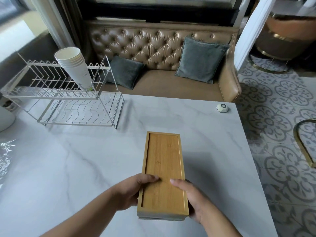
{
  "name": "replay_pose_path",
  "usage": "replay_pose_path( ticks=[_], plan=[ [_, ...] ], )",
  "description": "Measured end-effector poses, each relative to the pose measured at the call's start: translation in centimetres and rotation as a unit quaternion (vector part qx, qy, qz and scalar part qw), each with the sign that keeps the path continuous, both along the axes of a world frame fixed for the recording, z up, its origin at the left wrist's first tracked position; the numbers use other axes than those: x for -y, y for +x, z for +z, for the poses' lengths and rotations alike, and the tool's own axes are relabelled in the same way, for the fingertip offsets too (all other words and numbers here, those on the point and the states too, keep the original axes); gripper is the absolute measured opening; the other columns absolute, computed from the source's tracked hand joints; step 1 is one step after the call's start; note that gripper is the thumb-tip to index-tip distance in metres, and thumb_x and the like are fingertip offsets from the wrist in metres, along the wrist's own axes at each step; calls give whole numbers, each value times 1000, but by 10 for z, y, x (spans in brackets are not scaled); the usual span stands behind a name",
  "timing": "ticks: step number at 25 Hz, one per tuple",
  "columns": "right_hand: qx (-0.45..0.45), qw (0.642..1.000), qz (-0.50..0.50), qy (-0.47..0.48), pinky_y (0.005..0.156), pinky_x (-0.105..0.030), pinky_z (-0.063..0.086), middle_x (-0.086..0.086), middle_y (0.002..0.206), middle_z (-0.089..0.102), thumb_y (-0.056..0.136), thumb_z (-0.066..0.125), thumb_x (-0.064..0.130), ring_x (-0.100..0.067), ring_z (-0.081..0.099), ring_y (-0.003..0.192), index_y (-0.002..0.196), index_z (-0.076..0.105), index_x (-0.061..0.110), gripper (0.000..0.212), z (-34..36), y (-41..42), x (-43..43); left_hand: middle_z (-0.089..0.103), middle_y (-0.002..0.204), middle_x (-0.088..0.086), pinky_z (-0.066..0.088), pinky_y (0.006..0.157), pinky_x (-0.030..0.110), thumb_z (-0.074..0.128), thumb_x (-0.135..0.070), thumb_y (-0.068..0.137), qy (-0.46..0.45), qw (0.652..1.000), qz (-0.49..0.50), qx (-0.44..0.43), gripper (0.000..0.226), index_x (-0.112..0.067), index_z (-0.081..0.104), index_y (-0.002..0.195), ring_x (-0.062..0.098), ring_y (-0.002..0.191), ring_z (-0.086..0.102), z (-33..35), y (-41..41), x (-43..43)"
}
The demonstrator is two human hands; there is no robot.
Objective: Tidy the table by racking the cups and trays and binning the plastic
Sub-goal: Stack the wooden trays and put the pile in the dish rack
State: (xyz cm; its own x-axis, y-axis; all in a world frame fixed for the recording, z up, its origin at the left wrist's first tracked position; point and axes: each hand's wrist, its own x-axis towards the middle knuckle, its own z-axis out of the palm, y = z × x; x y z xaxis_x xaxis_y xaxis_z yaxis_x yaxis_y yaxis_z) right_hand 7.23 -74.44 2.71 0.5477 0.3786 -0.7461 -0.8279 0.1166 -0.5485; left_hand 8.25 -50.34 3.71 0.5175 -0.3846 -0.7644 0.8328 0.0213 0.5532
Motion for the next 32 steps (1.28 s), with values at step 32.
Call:
replay_pose_path(
  ticks=[32],
  plan=[
    [13, 999, 38, -22, 91, -55, 59, -22, 121, 74, 65, 93, 36, -40, 72, 111, 132, 64, 10, 77, -3, 54, -298, 73, 136, 13, 46, 118, 54, 84, -50, 80, 4, 997, 67, 41, 60, -20, 75, 131, 34, 127, 69, -10, 8, -295]
  ],
)
